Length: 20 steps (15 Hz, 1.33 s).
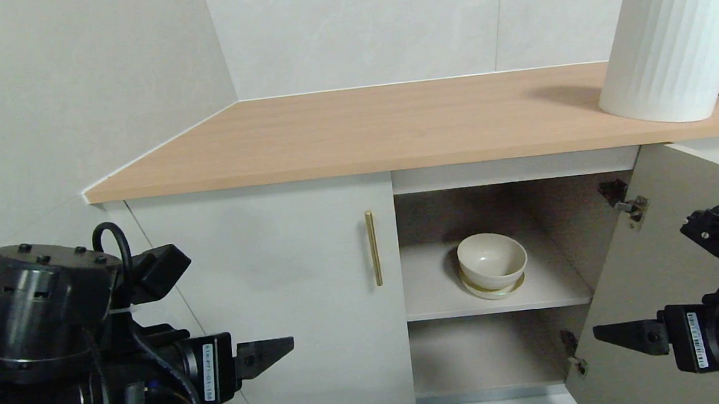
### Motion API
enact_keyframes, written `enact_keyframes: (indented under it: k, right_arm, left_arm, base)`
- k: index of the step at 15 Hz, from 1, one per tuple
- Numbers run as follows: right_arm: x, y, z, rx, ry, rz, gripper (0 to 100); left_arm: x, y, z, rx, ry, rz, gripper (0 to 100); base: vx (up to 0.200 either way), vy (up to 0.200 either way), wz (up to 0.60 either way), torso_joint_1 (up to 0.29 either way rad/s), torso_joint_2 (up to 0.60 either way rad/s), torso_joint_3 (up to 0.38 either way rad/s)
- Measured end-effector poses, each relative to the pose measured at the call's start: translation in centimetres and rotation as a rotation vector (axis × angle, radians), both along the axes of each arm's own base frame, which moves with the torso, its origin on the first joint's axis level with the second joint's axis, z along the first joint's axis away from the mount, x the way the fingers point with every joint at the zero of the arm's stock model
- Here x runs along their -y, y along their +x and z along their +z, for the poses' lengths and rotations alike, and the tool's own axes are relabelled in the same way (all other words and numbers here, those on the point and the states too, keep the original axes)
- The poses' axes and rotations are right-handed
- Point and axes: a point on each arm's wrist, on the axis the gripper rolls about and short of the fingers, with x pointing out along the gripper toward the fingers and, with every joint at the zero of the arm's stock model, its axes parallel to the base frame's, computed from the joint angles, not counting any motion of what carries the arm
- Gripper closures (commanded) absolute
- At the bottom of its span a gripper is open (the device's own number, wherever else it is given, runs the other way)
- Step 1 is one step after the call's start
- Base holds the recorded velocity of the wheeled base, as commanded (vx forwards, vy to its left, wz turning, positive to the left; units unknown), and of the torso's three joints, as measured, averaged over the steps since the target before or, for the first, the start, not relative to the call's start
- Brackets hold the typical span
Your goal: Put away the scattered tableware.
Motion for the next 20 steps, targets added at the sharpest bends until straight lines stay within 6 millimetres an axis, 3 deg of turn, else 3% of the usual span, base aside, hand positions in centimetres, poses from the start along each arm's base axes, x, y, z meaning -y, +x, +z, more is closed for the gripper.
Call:
enact_keyframes:
  k: [3, 20]
  right_arm:
    - [0.08, -0.19, -0.03, 0.003, -0.003, 0.0, 0]
    - [0.18, -0.39, -0.44, -0.003, -0.027, 0.018, 0]
  left_arm:
    - [0.03, 0.03, -0.18, -0.008, 0.006, -0.001, 0]
    - [0.14, 0.1, -0.64, -0.027, 0.018, -0.005, 0]
  base:
    - [0.0, 0.0, 0.0, 0.0, 0.0, 0.0]
    - [-0.188, 0.0, 0.0, 0.002, 0.0, 0.002]
